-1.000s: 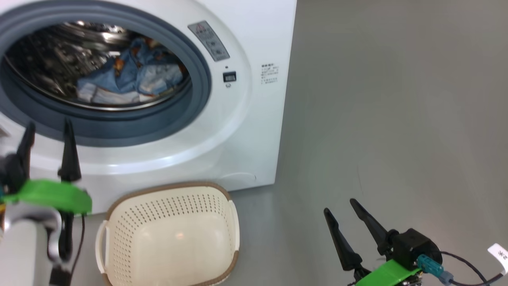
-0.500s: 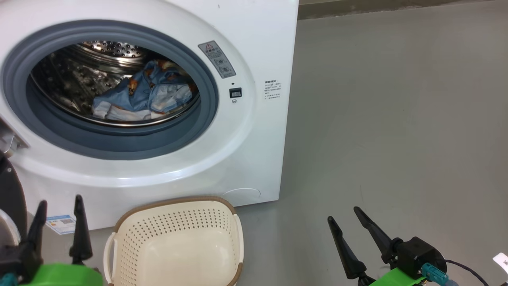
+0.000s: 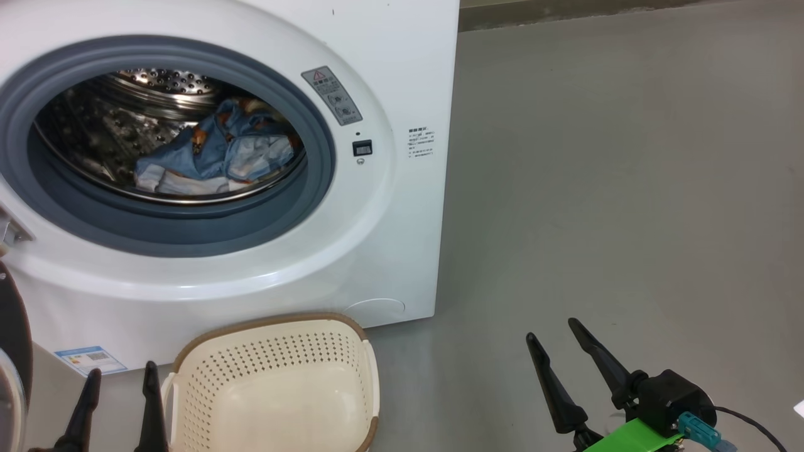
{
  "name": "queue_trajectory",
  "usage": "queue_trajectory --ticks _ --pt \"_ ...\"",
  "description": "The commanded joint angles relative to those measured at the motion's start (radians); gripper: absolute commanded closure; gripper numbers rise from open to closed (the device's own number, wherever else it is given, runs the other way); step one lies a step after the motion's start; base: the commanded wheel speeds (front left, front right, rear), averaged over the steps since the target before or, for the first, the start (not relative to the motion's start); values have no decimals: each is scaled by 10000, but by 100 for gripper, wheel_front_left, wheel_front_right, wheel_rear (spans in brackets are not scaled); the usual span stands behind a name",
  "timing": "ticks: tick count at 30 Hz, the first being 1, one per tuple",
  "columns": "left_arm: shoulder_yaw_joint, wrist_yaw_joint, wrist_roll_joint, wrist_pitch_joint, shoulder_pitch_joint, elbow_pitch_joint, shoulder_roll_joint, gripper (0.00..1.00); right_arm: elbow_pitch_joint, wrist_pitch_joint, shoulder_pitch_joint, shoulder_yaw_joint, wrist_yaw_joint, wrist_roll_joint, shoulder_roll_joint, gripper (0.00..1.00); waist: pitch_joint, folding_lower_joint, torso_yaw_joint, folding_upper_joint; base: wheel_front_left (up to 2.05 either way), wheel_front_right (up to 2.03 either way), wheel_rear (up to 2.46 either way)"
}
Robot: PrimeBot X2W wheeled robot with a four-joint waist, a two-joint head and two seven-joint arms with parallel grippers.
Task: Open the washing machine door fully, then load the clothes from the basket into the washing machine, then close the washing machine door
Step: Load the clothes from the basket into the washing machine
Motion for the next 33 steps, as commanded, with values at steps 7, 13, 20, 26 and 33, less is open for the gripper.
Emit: queue_trajectory --ticks 7,13,20,26,33 --pt "340 360 151 -18 300 -569 -24 0 -407 -48 41 -7 16 -169 34 0 -107 0 -46 0 0 0 0" --pt "345 647 310 -24 460 -678 -70 0 -464 -48 54 -122 16 -244 48 0 -114 0 -24 0 0 0 0" --pt "377 718 314 -38 518 -734 -56 0 -518 -48 56 -301 16 -312 93 0 -150 0 -9 0 0 0 0" --pt "388 728 267 -49 588 -684 -73 0 -555 -48 121 -404 16 -378 131 0 -194 0 -8 0 0 0 0" --pt "388 734 239 -57 589 -608 -74 0 -529 -48 170 -396 16 -405 146 0 -238 0 1 0 0 0 0"
